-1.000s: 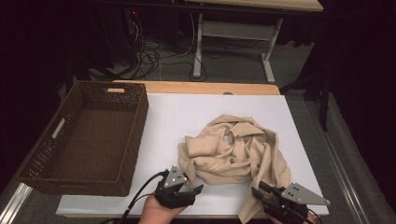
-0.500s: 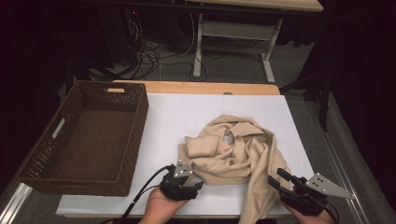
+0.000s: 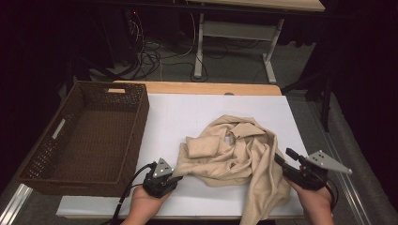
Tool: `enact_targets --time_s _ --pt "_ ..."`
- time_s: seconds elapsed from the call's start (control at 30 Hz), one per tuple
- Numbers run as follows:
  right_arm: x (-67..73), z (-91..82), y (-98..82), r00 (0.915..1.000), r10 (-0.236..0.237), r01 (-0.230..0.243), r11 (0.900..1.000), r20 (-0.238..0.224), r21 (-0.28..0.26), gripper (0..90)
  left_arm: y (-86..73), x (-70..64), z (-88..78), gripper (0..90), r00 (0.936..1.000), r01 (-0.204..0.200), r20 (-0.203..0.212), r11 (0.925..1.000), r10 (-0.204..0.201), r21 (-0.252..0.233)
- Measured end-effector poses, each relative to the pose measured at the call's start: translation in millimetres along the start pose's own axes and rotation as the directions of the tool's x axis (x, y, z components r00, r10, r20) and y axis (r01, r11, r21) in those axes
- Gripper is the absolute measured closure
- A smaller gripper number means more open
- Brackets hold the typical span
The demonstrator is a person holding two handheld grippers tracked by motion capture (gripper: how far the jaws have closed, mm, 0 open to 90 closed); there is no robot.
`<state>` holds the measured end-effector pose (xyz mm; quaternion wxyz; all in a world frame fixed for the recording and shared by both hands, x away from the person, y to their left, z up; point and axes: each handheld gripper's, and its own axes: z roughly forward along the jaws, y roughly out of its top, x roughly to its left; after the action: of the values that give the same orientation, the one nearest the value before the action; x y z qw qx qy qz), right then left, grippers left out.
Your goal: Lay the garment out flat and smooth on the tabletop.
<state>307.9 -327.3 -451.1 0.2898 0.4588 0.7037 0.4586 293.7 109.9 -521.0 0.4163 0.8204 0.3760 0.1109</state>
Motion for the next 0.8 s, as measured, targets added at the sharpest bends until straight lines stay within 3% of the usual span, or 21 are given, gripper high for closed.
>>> enact_targets --time_s 0.13,0.17,0.3,0.4,0.43,0.47,0.5,0.63,0.8 --pt "-17.0 32.4 23.9 0.9992 0.017 -0.018 0.999 0.037 0.037 46.3 1.4 -2.8 2.6 73.2 0.9997 -0.022 -0.005 0.9996 0.022 0.017" --pt "-17.0 32.4 23.9 0.9992 0.017 -0.018 0.999 0.037 0.037 46.3 1.4 -2.8 2.6 72.4 0.9997 -0.022 -0.005 0.9996 0.022 0.017" --pt "-24.8 73.6 38.5 0.9995 0.0 -0.004 0.993 0.031 0.121 50.0 1.6 -3.9 2.9 69.3 0.9995 -0.021 -0.025 0.9997 0.021 0.016" --pt "-31.2 94.7 37.0 0.9996 -0.008 0.002 0.98 0.028 0.198 56.7 2.4 -4.4 3.1 65.9 0.9996 -0.015 -0.025 0.9999 0.015 0.005" --pt "-33.2 99.6 34.2 0.9998 0.0 -0.004 0.976 0.019 0.216 62.5 2.8 -4.9 3.4 62.8 0.9995 -0.014 -0.027 0.9999 0.014 0.004" --pt "-34.2 102.6 31.0 1.0 -0.006 0.004 0.973 0.007 0.229 73.8 3.3 -5.7 4.1 60.2 0.9994 -0.013 -0.031 0.9999 0.013 0.002" --pt "-33.7 102.6 27.7 0.9992 -0.036 0.032 0.972 0.016 0.235 84.7 3.6 -6.2 4.7 56.4 0.9993 -0.01 -0.036 0.9999 0.01 0.003" --pt "-39.7 83.0 18.6 0.9978 -0.054 0.046 0.983 0.039 0.179 86.4 4.8 -6.7 5.7 45.8 0.9984 0.004 -0.056 1.0 -0.004 -0.001" --pt "-59.5 49.8 -4.4 0.9966 0.002 -0.014 0.989 0.082 0.15 86.4 6.3 -3.1 6.6 39.7 0.9971 0.034 -0.068 0.9994 -0.034 -0.01"
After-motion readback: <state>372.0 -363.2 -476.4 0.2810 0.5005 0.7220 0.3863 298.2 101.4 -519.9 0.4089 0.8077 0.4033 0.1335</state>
